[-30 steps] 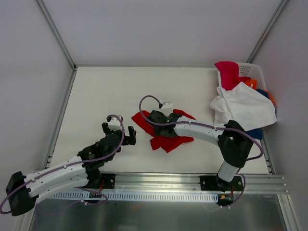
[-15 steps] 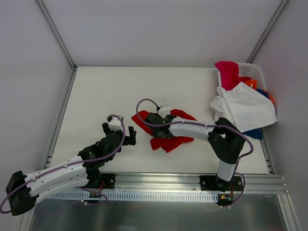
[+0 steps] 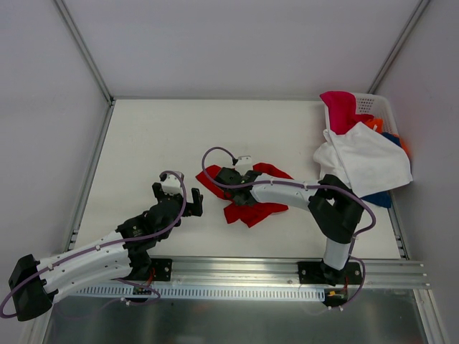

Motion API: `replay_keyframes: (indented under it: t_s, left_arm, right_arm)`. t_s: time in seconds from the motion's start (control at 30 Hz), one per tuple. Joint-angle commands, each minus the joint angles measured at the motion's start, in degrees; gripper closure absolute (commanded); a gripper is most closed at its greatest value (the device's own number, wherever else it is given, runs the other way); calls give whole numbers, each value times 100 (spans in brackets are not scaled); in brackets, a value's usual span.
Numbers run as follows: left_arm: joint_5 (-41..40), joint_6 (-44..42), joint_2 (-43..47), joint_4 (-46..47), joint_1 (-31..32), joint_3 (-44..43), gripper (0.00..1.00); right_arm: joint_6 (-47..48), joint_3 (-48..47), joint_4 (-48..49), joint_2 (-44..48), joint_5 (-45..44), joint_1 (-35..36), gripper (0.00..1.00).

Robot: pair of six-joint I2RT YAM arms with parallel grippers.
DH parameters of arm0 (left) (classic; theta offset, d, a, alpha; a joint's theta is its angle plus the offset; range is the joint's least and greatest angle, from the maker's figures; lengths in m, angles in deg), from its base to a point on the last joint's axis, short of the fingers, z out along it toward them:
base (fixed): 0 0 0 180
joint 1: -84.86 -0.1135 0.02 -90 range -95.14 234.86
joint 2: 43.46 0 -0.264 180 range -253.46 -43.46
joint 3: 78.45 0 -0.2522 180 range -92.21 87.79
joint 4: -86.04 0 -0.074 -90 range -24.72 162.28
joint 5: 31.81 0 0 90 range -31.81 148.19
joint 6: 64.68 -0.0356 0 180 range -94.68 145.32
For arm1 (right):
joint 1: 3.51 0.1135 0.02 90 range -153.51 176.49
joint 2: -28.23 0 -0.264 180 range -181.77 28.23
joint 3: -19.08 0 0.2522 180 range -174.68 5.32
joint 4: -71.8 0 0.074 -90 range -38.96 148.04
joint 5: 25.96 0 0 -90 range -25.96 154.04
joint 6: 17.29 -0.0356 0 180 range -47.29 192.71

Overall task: Fold and stack the t-shirts
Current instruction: Flatten the tshirt out

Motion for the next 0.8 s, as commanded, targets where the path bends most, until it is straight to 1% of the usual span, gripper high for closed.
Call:
replay_keyframes:
  t_s: [0.0,0.23,0.33,0.77]
  left_arm:
    - [43,-44,10,85,-36,-70,1]
    - [60,-44,10,85,-36,-79,1]
    - [60,-53,10,85,-36,-79,1]
    - [95,-44,-139,85,-36,-114,1]
  right_arm:
    - [-79,-152,-21,-59,-40,-5,100]
    - [-79,-249,-170,-59,-84,-5,99]
    - [-1,-389,-406,11,-189,-5,99]
    - [527,-1567,-1444,784,-436,21,100]
